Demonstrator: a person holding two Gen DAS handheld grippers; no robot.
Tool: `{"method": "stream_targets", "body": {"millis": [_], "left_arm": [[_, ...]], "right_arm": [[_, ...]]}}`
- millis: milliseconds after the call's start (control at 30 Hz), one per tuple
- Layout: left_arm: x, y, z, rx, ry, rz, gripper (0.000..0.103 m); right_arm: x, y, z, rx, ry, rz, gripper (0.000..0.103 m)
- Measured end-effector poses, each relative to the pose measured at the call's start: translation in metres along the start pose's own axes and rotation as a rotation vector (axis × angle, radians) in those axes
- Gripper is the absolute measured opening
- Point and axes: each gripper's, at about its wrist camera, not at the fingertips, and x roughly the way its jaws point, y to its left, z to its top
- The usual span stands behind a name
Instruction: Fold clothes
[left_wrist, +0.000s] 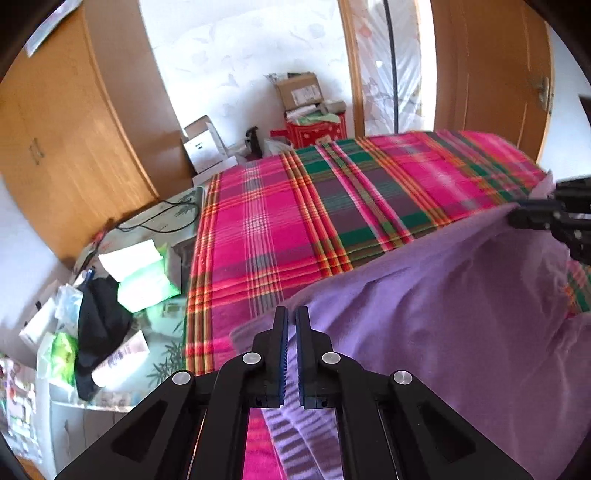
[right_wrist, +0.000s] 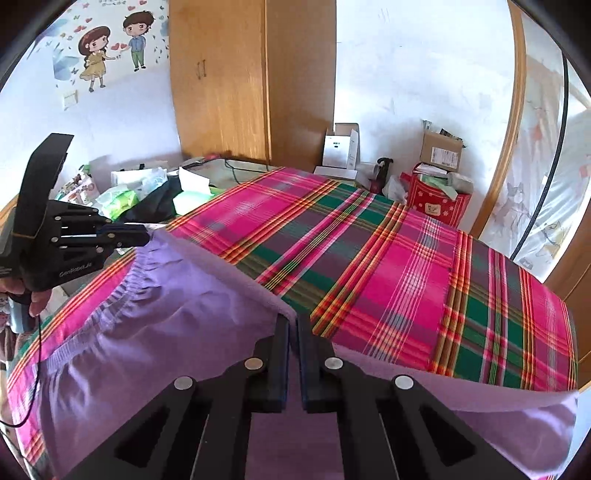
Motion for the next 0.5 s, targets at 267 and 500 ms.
{"method": "stream_targets", "body": {"millis": [267,500], "left_arm": [[-0.021,0.000,-0.014,-0.082,0.008,-0.046,0.004],[-0.025,0.011,-0.011,-0.278,0.070,-0.195,0.017]], "right_arm": [[-0.021,0.011,-0.017,-0.021,-0.010,-0.036,0.005],[-0.020,0.017,-0.031,-0.017,-0.016,-0.042,0.005]]}}
